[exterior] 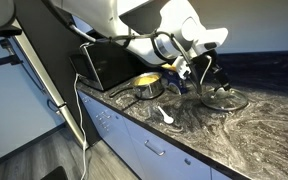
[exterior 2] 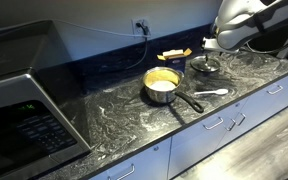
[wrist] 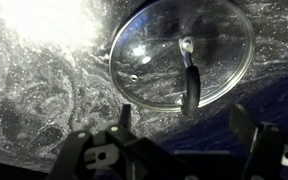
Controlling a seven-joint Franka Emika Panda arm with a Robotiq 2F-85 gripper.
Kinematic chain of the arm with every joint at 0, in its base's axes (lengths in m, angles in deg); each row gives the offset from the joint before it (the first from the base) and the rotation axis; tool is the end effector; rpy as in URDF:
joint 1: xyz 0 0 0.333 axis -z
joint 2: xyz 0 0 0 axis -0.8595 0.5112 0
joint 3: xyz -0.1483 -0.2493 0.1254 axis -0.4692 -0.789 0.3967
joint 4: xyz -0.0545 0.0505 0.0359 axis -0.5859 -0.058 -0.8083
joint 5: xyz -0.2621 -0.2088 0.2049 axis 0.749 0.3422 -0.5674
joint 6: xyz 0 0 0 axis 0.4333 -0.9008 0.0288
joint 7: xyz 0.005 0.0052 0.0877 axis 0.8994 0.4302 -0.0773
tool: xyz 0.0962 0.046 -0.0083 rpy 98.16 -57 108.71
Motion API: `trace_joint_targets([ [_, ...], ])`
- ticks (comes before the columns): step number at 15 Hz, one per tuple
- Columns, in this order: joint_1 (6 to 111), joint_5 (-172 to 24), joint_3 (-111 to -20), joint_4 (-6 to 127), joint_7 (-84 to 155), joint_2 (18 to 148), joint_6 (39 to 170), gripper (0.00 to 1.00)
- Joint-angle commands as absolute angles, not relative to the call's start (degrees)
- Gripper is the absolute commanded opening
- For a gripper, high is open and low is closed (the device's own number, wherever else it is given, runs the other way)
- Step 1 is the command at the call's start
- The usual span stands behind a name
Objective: Pick up the spoon, stir in the pot to mix the objects, put the spoon back on the table and then, pick up the lid and close the pot
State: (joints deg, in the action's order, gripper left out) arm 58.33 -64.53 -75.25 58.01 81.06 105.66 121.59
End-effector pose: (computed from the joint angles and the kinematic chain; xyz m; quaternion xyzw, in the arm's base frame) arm 0.7248 -0.1236 0.2918 0.8866 -0.3953 0.2310 0.0658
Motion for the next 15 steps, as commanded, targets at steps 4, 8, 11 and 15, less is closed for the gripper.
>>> trace_joint_targets([
  [4,56.95,-66.07,-77.95,50.92,80.09,111.65,120.61,0.75],
  [8,56.55,-66.15,-78.66,49.05,80.7,113.4,119.8,0.51],
  [11,56.1,-66.27,-79.34,48.08,81.04,114.0,118.62,0.27],
  [15,54.42,-65.75,-81.23,46.81,84.62,114.15,115.15,0.01],
])
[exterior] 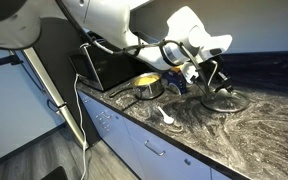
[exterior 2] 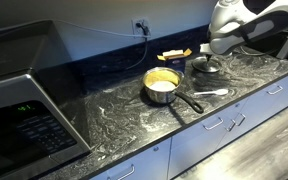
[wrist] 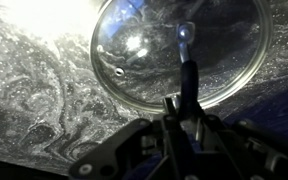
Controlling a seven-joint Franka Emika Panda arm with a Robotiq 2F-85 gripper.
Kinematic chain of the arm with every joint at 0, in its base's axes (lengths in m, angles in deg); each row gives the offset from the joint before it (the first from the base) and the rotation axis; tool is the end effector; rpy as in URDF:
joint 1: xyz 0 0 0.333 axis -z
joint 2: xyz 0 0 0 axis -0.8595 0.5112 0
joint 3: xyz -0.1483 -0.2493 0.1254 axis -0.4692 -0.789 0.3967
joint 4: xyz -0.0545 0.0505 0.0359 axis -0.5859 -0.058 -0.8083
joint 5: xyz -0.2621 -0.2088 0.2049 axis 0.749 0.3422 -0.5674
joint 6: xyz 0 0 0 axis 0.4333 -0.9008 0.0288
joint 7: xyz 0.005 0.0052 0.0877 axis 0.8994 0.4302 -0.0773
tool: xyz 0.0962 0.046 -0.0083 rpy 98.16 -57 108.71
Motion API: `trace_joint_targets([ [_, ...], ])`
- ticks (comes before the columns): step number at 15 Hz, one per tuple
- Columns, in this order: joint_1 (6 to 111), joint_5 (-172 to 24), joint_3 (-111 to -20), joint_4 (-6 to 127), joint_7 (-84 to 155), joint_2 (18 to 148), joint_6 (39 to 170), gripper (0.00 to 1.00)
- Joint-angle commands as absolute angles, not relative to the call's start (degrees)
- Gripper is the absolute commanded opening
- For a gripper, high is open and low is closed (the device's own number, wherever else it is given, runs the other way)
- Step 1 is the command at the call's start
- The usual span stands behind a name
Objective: Pick up the spoon, stir in the pot to mix the objects, put the spoon back on the table and then, pick up the lid and close the pot
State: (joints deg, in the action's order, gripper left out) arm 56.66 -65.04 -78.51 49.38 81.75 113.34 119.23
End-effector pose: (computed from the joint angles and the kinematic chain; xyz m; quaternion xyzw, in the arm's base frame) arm 0.7501 -0.1302 0.2653 0.8835 -0.3951 0.2328 0.0958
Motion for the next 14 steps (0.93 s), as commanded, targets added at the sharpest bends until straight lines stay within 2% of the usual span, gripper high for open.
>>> trace_joint_targets([
  [1,53.5,-65.29,-82.34,46.54,86.86,114.1,113.68,0.0],
  [3,51.91,-64.51,-83.98,46.96,91.57,113.21,110.98,0.04],
  [10,49.67,-63.73,-84.6,51.78,105.11,106.26,107.28,0.04],
  [14,47.77,-59.76,-85.06,58.77,110.8,99.25,107.9,0.04],
])
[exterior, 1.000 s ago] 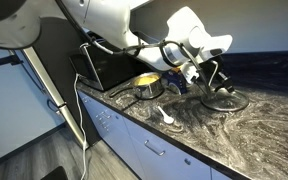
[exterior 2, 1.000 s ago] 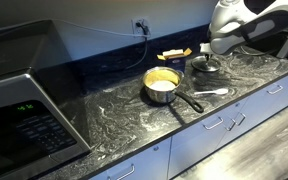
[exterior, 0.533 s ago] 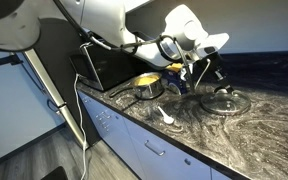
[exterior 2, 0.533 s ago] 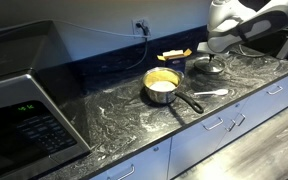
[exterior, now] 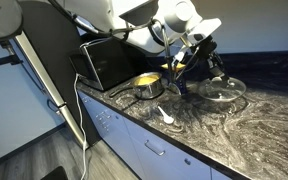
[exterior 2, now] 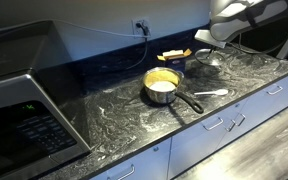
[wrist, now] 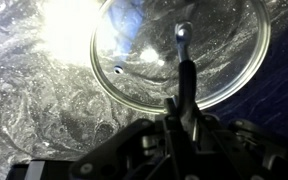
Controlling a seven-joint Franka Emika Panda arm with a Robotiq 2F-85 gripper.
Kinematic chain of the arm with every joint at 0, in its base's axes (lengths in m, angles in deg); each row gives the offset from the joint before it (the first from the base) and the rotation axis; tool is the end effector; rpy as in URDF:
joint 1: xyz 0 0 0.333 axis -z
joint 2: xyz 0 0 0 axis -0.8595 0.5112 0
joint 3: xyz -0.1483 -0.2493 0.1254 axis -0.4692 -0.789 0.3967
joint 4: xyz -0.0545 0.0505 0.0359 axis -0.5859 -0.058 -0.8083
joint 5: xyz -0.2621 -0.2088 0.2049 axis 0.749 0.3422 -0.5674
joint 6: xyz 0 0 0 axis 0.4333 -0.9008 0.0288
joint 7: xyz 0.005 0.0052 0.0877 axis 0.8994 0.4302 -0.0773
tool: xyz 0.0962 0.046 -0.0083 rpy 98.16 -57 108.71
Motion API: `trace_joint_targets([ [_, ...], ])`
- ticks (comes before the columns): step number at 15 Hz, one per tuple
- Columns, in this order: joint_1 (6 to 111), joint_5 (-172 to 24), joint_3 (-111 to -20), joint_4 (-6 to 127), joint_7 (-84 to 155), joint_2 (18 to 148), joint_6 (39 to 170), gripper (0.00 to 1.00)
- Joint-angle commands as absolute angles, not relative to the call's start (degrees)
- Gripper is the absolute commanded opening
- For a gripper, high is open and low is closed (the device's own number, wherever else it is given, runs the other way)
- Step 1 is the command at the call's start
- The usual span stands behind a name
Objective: Pick up the spoon, stir in the pot to mix the objects, put the spoon back on the table and then, pick up the lid and close the pot
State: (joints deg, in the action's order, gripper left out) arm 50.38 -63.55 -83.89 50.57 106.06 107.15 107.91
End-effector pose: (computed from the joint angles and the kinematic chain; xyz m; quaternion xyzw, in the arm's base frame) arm 0.7393 -0.1115 0.3259 0.7812 -0.5716 0.2296 0.1015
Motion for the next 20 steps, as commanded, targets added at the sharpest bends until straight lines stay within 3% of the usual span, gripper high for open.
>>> trace_joint_targets([
  [1,47.09,-57.91,-85.41,60.6,112.61,97.5,107.98,0.04],
  [8,45.47,-44.6,-81.5,76.01,121.04,80.96,107.88,0.04],
  [17,49.65,-43.39,-66.27,88.2,121.48,66.13,108.81,0.04],
  [18,50.51,-44.65,-65.19,85.31,119.51,69.75,108.05,0.15],
  [20,50.99,-44.54,-64.15,86.53,120.3,68.15,108.07,0.15],
])
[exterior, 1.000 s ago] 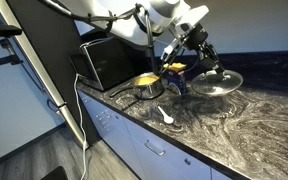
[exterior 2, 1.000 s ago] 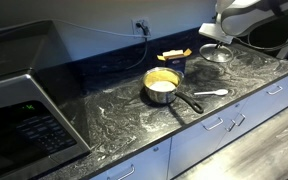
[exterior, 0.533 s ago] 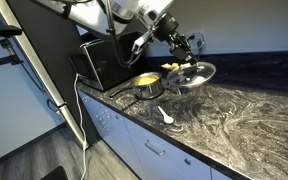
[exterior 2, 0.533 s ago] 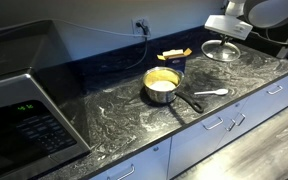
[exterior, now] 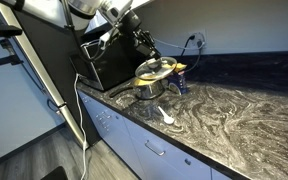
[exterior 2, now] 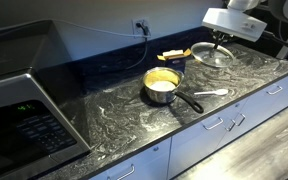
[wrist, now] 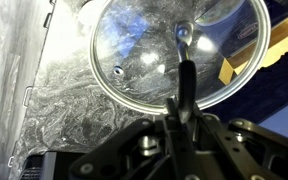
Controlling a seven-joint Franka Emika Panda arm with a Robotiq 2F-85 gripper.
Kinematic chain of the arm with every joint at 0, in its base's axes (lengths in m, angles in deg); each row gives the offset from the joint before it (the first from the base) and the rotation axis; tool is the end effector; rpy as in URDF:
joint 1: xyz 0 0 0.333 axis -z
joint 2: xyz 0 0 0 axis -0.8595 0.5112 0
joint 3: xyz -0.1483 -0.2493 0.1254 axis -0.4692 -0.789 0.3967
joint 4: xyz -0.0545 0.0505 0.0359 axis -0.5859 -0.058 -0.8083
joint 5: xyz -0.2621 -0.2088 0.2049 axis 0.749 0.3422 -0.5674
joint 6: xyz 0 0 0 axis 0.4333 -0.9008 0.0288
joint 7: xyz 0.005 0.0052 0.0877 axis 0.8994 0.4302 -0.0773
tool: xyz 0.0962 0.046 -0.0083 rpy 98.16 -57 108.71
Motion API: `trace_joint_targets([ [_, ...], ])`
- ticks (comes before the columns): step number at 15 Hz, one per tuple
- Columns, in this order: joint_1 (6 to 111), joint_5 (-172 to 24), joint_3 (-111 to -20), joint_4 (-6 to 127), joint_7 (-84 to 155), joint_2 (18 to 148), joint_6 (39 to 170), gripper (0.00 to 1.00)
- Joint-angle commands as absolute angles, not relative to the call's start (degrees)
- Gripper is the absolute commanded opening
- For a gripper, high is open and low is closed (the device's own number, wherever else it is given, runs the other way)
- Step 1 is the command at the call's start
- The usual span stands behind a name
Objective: Pick up the spoon, stir in the pot to mix the objects, put the spoon back on the table and then, pick up the lid and close the pot
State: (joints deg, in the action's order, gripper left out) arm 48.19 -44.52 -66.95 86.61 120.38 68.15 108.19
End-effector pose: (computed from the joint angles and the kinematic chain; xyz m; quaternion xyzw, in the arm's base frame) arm 0.5785 0.0566 0.4505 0.8255 -0.4986 0.2620 0.0357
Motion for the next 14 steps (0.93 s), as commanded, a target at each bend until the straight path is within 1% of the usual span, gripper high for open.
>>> trace_joint_targets([
  [1,51.25,-44.55,-64.12,86.79,120.28,67.84,108.08,0.15],
  [2,51.5,-44.54,-64.17,86.91,120.28,67.8,108.08,0.15],
  [3,51.69,-44.53,-64.22,87.01,120.28,67.81,108.08,0.04],
  [9,49.88,-48.72,-57.61,86.16,108.15,68.19,109.77,0.04],
  [14,48.83,-47.49,-54.51,82.17,101.02,72.43,113.58,0.04],
])
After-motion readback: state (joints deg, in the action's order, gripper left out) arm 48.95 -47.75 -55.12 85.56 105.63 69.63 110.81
